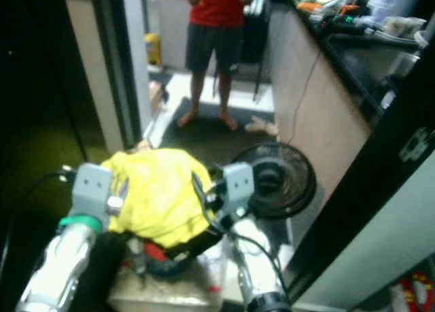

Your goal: Clothes washing

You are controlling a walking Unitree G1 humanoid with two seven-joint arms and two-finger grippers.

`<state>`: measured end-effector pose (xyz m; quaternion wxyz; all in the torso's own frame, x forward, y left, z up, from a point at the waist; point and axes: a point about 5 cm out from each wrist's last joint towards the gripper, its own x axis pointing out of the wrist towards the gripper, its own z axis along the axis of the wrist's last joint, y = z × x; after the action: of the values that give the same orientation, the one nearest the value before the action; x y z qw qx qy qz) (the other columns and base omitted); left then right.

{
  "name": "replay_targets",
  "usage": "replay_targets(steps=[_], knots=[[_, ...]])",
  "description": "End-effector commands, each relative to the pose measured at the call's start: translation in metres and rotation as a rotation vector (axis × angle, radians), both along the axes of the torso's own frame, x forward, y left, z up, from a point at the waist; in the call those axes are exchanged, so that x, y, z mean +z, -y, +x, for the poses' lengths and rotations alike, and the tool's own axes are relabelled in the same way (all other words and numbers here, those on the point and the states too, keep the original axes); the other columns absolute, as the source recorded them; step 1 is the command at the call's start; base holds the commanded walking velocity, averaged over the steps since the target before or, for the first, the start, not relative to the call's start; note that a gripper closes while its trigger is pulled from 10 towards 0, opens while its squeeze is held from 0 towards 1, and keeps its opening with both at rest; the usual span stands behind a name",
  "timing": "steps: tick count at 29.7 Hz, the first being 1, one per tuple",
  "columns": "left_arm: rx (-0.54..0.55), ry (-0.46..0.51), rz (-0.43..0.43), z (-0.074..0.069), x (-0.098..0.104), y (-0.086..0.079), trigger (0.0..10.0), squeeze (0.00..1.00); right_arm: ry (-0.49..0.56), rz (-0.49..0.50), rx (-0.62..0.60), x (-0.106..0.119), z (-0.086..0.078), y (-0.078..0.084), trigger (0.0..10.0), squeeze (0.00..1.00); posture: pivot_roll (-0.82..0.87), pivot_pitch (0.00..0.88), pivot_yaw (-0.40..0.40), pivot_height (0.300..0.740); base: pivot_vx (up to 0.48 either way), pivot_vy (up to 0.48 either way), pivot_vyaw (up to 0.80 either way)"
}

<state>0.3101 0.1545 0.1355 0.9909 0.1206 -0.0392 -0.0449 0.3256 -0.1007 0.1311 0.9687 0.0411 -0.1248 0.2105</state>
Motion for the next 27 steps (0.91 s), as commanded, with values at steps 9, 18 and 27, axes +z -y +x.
replay_targets(steps=[9,18,27], knots=[[0.007,-0.020,0.013,-0.0022,-0.0042,-0.0016,10.0,0.00,-0.020,-0.006,0.001,-0.0025,-0.0020,0.0002,10.0,0.00,0.07,0.030,-0.009,0.740,0.363,0.000,0.00],[0.018,-0.033,0.008,-0.0023,-0.0061,-0.0025,10.0,0.00,-0.025,-0.012,0.003,-0.0037,-0.0024,0.0000,10.0,0.00,0.07,0.032,-0.009,0.740,0.282,0.000,0.00],[0.016,-0.038,0.006,-0.0019,-0.0067,-0.0027,10.0,0.00,-0.027,-0.015,0.007,-0.0038,-0.0023,-0.0005,10.0,0.00,0.07,0.029,-0.009,0.740,0.000,0.000,0.00]])
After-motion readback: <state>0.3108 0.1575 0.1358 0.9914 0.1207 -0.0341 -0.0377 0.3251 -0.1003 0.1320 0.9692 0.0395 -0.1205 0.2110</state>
